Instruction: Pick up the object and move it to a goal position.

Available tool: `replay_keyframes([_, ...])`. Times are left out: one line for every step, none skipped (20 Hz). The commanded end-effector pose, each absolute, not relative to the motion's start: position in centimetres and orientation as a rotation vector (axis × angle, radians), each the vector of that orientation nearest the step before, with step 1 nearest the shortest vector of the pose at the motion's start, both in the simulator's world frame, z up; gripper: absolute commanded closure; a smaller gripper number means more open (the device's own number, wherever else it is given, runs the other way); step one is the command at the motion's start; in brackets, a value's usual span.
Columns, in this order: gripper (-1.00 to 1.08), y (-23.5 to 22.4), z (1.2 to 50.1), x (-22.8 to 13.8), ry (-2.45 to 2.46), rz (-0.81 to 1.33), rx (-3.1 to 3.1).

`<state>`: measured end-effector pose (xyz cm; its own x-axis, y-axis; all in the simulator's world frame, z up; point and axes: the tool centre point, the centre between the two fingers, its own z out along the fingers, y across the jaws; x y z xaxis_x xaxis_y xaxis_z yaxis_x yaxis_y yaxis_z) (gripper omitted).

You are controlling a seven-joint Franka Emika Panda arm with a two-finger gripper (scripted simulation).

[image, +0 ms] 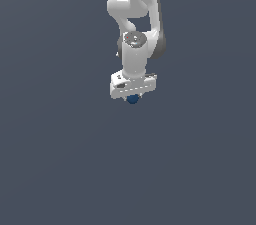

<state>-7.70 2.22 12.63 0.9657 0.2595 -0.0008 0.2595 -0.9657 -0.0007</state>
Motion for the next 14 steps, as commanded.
replay_keyframes([1.08, 0.7, 15.2, -7.8, -0.411, -0.001, -3.113])
replay_keyframes([1.08, 0.0, 16.3, -7.8, -0.411, -0.001, -3.113])
replay_keyframes([1.08, -0.7, 17.4, -7.8, -0.411, -0.001, -3.112])
replay_keyframes([1.08, -1.3, 18.4, -7.8, -0.411, -0.001, -3.112])
replay_keyframes([1.08, -2.0, 19.5, -7.8, -0.411, -0.001, -3.112])
replay_keyframes([1.08, -2.6, 20.6, -7.9, -0.411, -0.001, -3.112])
replay_keyframes([1.08, -3.3, 21.6, -7.9, -0.411, -0.001, -3.112])
replay_keyframes([1.08, -3.9, 22.7, -7.9, -0.411, -0.001, -3.112])
replay_keyframes([1.08, -4.5, 23.7, -7.9, -0.411, -0.001, -3.111])
replay_keyframes([1.08, -5.1, 24.6, -7.9, -0.411, -0.001, -3.111])
replay_keyframes([1.08, -5.7, 25.6, -7.9, -0.411, -0.001, -3.111])
replay_keyframes([1.08, -6.3, 26.5, -7.9, -0.411, -0.001, -3.111])
replay_keyframes([1.08, -6.9, 27.4, -7.9, -0.411, -0.001, -3.112])
replay_keyframes([1.08, -7.4, 28.3, -7.9, -0.411, -0.001, -3.112])
